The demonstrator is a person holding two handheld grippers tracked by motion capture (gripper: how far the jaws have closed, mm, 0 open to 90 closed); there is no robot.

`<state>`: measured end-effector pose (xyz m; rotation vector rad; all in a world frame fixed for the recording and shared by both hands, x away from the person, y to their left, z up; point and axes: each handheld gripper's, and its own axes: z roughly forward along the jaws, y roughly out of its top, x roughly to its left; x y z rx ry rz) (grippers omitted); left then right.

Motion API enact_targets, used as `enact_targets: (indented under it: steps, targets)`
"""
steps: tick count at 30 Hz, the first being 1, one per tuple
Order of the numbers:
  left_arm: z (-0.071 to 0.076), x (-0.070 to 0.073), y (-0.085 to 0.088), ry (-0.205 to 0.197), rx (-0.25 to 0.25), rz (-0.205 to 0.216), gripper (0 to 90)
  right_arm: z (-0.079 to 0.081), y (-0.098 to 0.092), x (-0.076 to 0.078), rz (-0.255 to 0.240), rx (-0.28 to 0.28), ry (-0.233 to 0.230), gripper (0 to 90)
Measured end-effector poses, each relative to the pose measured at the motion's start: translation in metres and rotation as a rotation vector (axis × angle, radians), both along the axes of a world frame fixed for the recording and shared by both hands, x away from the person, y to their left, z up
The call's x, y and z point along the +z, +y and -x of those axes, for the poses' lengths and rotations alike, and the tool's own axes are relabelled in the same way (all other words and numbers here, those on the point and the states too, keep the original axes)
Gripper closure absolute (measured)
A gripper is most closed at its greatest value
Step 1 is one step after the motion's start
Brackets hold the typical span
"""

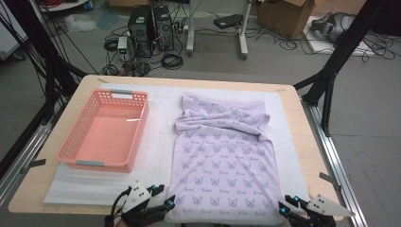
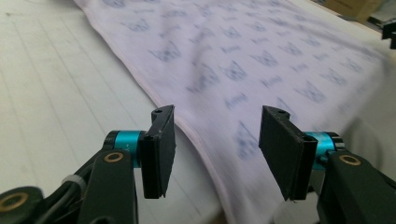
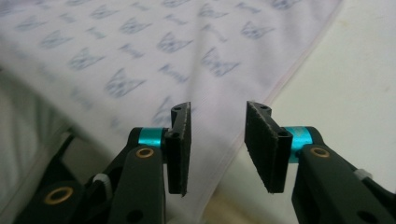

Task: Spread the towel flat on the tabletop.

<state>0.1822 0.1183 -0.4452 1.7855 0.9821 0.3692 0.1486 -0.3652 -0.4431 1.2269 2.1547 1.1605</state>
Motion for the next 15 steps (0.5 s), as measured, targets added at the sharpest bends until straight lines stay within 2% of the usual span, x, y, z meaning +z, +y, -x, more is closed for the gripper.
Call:
enact_targets:
  steps: [3, 6, 10, 13, 14, 15]
  targets:
    - [-0.021, 0.002, -0.002, 0.015, 0.029, 0.016, 46.3, -0.020, 0.001, -0.001, 0.006, -0.018, 0.010, 59.2]
    - [-0.042, 0.001, -0.005, 0.066, 0.023, 0.026, 46.3, -0.035, 0.002, -0.005, 0.028, -0.027, 0.026, 57.1]
    - [-0.062, -0.001, -0.010, 0.130, 0.015, -0.008, 46.3, -0.047, 0.001, -0.009, 0.037, -0.028, 0.032, 55.9]
    - [-0.068, -0.007, -0.018, 0.185, -0.009, -0.045, 50.6, -0.050, -0.001, -0.011, 0.027, -0.025, 0.033, 60.9]
    - [-0.066, -0.007, -0.020, 0.158, -0.005, -0.069, 50.5, -0.050, -0.002, -0.011, 0.020, -0.029, 0.036, 65.6]
    - [-0.064, -0.007, -0.023, 0.144, -0.004, -0.098, 54.2, -0.049, -0.003, -0.011, 0.019, -0.026, 0.038, 72.5]
